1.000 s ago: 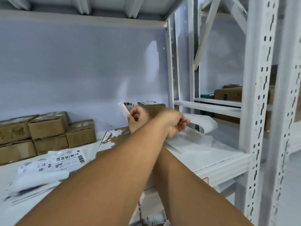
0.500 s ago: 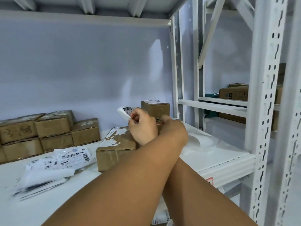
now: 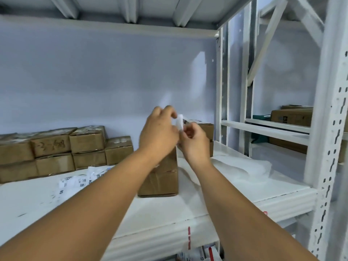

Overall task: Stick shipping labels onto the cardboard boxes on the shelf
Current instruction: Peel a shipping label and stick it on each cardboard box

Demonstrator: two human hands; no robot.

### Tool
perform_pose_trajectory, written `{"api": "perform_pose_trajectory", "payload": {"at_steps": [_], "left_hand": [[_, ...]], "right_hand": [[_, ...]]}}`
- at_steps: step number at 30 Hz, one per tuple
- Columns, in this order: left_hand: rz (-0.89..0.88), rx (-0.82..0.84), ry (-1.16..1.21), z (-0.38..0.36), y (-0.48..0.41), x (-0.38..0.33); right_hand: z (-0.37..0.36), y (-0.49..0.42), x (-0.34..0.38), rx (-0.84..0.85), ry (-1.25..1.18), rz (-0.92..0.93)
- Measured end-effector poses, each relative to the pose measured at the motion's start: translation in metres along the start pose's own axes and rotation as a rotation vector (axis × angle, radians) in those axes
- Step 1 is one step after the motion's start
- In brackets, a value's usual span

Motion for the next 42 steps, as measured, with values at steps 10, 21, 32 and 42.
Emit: {"api": "perform_pose_trajectory", "payload": {"at_steps": [10,21,32,42], "left_hand": [[0.319,0.278,0.142,-0.013,0.024,0.074],[-0.015,0.009,0.381,0.002,0.029,0.042],[0.066,0.005,0.705,0.002,0.023,0.046],[0.32,-0.091,0.892,0.003,0.024,0.06]], "right_hand": [[0.003,0.004,0.013,0.082,-0.906,-0.273],[-0.002,0.014,0.024,0.306,-1.11,-0.374],[-0.002,0.007,0.019,0.38,-1.082,-0.278],[0.001,0.002,0.018,0.234,-0.817,-0.165]]}}
Point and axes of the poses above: each hand's wrist, its own y-axis away from the middle knuckle, its own z-axis out of the back of the hand, x = y × z, the point moved 4 cm from there along -y, towards the middle knuckle, and after that the axes turned 6 degrees about x, right-handed, at the moved point
